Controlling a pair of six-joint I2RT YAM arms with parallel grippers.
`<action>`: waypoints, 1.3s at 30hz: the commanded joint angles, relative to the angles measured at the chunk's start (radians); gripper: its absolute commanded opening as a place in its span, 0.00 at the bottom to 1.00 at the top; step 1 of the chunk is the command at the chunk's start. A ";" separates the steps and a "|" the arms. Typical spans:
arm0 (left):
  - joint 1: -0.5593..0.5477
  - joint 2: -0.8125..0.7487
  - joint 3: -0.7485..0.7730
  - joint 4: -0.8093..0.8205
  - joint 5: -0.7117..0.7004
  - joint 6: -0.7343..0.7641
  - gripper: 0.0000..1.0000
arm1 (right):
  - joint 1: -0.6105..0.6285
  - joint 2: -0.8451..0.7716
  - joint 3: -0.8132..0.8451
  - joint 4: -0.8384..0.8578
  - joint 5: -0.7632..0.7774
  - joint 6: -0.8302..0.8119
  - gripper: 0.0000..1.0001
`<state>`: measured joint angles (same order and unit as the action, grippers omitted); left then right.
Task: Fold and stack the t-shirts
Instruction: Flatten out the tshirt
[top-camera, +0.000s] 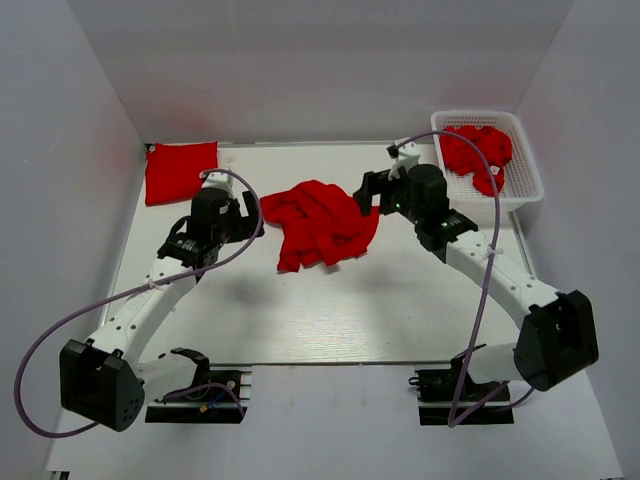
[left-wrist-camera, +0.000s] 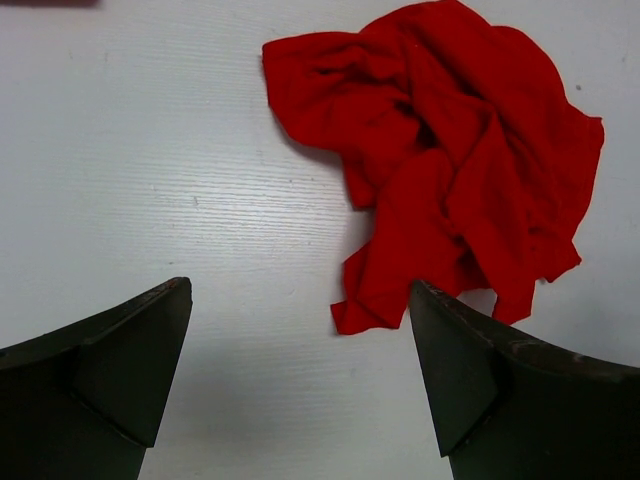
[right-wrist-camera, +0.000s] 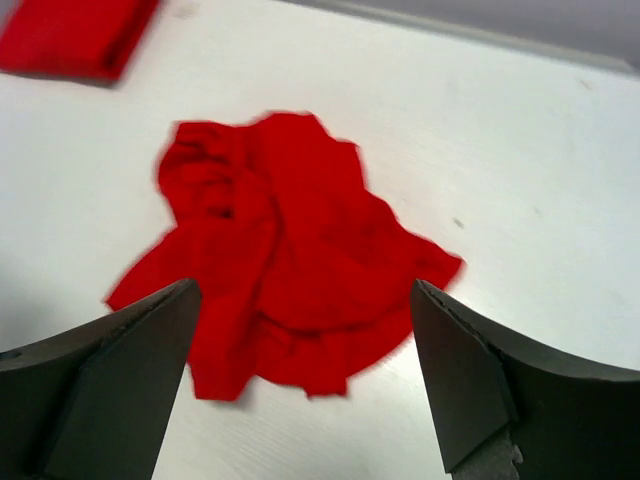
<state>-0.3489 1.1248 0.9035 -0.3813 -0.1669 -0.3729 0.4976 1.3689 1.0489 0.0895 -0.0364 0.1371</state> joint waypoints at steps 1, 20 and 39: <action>0.004 0.026 0.051 0.013 0.072 0.012 1.00 | -0.010 -0.027 -0.081 -0.074 0.230 0.064 0.90; 0.004 0.302 0.067 0.125 0.366 0.132 1.00 | -0.037 0.195 0.046 -0.123 -0.146 -0.007 0.90; -0.005 0.632 0.155 0.174 0.535 0.164 0.23 | -0.028 0.610 0.333 -0.053 -0.264 0.015 0.56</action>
<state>-0.3508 1.7767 1.0218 -0.2344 0.3225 -0.2199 0.4664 1.9514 1.3148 0.0013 -0.2787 0.1398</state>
